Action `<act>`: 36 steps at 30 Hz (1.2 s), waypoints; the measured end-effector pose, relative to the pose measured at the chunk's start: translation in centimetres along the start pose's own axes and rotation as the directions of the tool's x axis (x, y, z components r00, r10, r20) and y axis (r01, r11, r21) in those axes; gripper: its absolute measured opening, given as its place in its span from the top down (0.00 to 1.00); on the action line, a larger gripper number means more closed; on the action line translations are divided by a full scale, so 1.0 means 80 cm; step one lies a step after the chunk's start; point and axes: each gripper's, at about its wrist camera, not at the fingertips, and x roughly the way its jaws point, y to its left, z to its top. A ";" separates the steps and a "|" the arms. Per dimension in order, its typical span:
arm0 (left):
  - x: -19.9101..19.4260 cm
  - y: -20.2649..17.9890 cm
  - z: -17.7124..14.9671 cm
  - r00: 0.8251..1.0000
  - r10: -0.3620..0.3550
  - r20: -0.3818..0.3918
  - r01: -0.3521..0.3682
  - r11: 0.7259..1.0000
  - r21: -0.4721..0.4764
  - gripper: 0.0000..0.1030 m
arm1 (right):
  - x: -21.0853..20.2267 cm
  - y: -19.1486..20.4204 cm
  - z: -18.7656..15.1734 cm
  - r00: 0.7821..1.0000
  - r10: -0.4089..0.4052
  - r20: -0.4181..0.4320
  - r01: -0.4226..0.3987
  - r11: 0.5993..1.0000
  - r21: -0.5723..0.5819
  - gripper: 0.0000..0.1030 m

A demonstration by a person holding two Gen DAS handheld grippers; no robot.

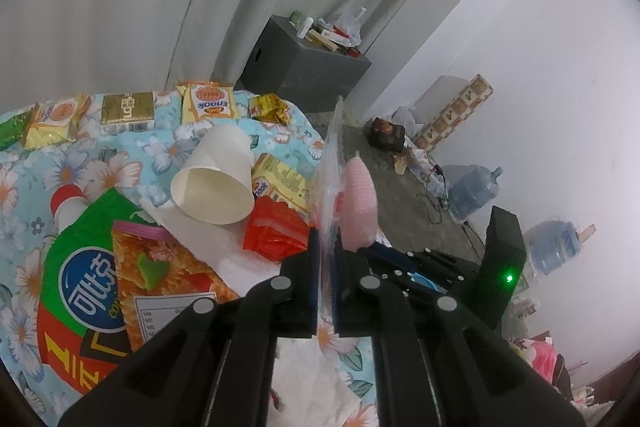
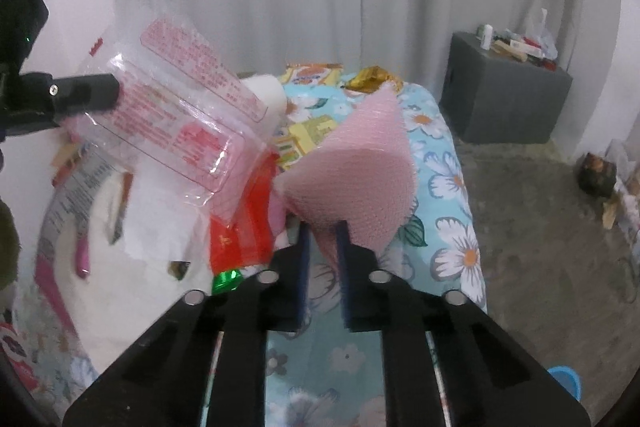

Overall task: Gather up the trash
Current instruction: 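Lift the pink sponge and clear bag off the bed cover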

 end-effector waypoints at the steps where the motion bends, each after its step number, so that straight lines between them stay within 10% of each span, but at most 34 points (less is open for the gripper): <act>1: -0.002 -0.001 0.000 1.000 -0.001 0.004 0.001 1.000 0.003 0.96 | 0.000 -0.002 0.002 1.000 0.017 -0.001 -0.017 1.000 0.009 1.00; 12: -0.018 -0.011 0.003 0.999 0.005 0.043 -0.006 1.000 0.026 0.97 | -0.031 -0.009 -0.004 0.998 0.057 0.036 -0.060 0.996 0.065 0.98; 15: -0.023 -0.010 0.005 0.998 0.013 0.062 -0.015 1.000 0.024 0.97 | -0.028 -0.035 0.004 0.992 0.125 0.033 -0.129 0.973 0.193 0.65; 17: -0.025 -0.010 0.004 0.998 0.015 0.065 -0.017 1.000 0.021 0.97 | -0.019 -0.063 0.015 0.985 0.165 0.050 -0.172 0.934 0.314 0.25; 20: -0.023 -0.007 0.005 0.998 0.021 0.064 -0.022 1.000 0.019 0.97 | 0.012 -0.083 0.032 0.971 0.240 -0.004 -0.217 0.884 0.414 0.17; 30: -0.020 0.005 0.008 0.998 0.030 0.061 -0.030 1.000 -0.004 0.97 | 0.117 -0.066 0.061 0.924 0.275 -0.264 -0.114 0.859 0.499 0.13; 36: -0.027 0.005 0.009 0.997 0.031 0.073 -0.031 1.000 -0.007 0.97 | 0.100 -0.069 0.050 0.934 0.287 -0.213 -0.140 0.843 0.520 0.27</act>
